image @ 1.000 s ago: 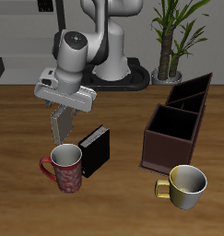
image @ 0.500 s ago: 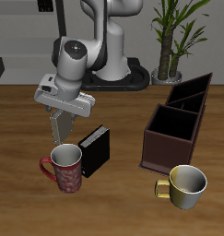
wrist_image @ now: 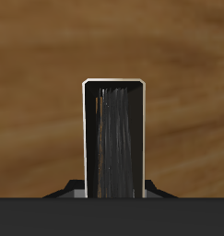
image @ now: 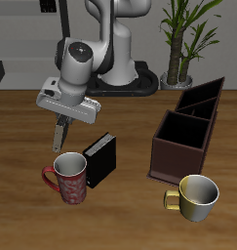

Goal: Place the yellow book into the left desk caddy's left compartment

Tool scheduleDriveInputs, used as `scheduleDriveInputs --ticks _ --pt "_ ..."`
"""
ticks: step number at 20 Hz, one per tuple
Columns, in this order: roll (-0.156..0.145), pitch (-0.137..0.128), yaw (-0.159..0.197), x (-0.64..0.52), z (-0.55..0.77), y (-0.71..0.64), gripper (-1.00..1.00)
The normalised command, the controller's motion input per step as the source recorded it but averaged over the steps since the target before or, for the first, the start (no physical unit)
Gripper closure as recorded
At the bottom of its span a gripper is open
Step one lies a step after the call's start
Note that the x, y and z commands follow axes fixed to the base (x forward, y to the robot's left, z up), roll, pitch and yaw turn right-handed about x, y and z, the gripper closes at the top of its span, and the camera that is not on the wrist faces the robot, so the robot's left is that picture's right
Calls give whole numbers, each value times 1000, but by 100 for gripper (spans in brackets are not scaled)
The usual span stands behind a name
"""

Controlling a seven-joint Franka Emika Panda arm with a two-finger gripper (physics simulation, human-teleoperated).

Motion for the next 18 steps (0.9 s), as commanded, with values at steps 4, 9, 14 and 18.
scheduleDriveInputs --ticks 4,9,14,18 --pt "10 -43 -11 41 317 190 100" --pt "-3 -63 12 -11 434 330 100" --pt "20 -29 12 -26 517 547 100" --pt "-1 -8 89 -59 383 600 100"
